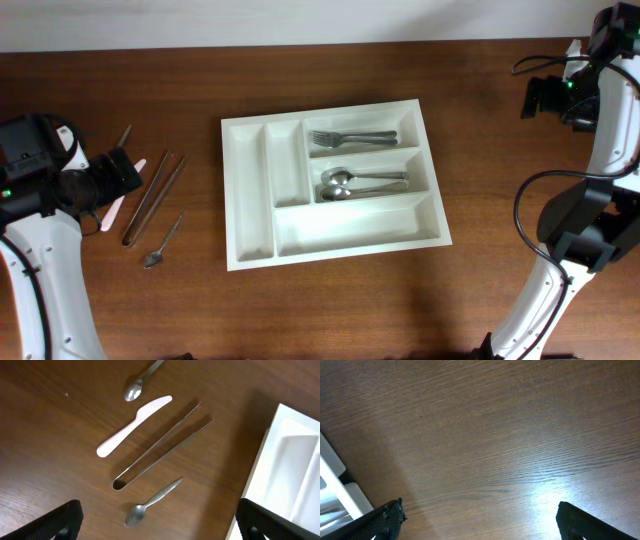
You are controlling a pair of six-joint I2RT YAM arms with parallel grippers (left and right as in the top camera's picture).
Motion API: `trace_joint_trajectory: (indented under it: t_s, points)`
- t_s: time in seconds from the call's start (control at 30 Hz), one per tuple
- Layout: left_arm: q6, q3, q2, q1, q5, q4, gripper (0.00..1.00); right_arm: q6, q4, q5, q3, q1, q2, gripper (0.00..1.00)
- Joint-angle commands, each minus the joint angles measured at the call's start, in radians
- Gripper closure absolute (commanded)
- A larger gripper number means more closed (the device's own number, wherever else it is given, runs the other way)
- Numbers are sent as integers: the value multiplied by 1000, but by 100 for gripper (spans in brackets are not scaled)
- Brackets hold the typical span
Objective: Pack container
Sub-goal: 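Lower the left gripper onto the metal tongs and grasp them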
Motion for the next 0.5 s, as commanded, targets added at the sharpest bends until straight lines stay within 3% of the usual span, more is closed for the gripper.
trace_joint_trajectory:
  t_s: [0.0, 0.2, 0.47]
  points:
    - [0, 11, 2, 4, -12, 18, 0, 8, -3, -6, 1, 4, -2, 1]
    - [255, 11, 22, 4, -11, 94, 2, 8, -3, -6, 1, 4, -2, 1]
    - [395, 11, 172, -5, -22, 53, 8, 8, -3, -6, 1, 4, -2, 1]
